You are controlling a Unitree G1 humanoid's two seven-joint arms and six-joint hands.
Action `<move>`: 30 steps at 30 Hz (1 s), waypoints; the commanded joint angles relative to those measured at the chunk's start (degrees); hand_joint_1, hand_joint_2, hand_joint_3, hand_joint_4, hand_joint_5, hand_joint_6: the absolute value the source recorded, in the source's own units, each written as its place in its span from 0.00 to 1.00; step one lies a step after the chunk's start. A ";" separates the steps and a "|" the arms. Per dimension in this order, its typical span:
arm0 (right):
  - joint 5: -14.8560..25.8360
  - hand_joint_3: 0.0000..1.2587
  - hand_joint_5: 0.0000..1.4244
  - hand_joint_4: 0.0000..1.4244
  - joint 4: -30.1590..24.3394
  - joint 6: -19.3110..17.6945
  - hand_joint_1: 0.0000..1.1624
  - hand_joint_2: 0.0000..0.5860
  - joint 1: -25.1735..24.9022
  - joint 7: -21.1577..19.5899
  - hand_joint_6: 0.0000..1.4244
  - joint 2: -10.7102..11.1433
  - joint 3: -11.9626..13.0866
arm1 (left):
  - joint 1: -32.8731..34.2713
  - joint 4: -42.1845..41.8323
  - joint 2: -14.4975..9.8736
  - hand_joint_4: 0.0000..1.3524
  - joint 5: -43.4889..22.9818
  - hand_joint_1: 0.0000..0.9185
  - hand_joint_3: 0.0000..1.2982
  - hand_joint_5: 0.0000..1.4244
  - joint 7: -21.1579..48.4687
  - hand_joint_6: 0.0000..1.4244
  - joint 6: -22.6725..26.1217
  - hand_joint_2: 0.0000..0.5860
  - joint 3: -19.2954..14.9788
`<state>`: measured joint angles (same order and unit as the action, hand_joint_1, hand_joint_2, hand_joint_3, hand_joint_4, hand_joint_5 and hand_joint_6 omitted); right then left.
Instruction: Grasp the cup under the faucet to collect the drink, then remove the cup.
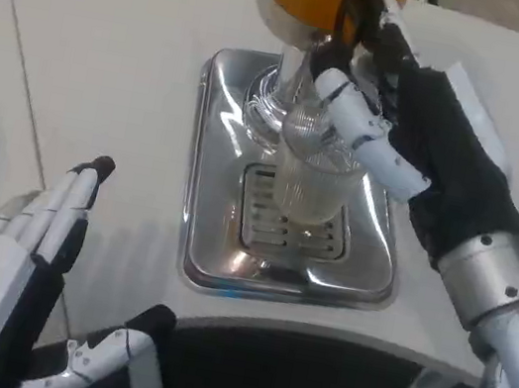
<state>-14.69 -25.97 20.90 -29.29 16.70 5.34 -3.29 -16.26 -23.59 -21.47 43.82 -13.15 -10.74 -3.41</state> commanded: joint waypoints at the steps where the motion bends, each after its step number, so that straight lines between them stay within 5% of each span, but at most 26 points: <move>1: 2.28 0.00 0.00 0.00 1.00 1.55 0.27 0.81 -1.14 0.99 0.00 1.37 -0.82 | -0.60 0.57 0.15 0.00 0.51 0.00 0.00 0.06 0.25 0.07 -0.21 0.30 0.38; 13: 1.42 0.00 0.00 0.00 -3.31 8.78 0.22 0.81 -5.53 5.48 0.00 8.75 -5.73 | -0.68 0.87 0.45 0.00 0.68 0.00 0.00 0.06 -0.26 0.08 -0.30 0.30 0.54; 18: -3.54 0.00 0.00 0.00 -5.23 12.81 0.17 0.81 -7.80 8.14 0.01 14.16 -10.38 | -0.36 1.12 0.47 0.00 0.56 0.00 0.00 0.04 0.32 0.05 -0.06 0.29 0.89; 23: -9.90 0.00 0.00 0.00 -6.58 9.95 0.17 0.81 -9.74 11.89 0.01 20.09 -16.36 | 0.62 0.70 0.38 0.00 0.63 0.00 0.00 0.00 5.95 0.00 3.88 0.26 2.22; 30: -17.76 0.00 0.00 0.00 -9.82 11.09 0.16 0.84 -10.58 17.19 0.00 23.16 -20.59 | 0.87 1.07 0.67 0.00 0.94 0.00 0.00 0.00 6.03 0.00 5.26 0.25 2.96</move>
<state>-32.28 -33.70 32.48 -41.17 29.77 27.98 -21.36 -15.05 -23.01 -21.25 44.24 -7.27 -5.92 -1.06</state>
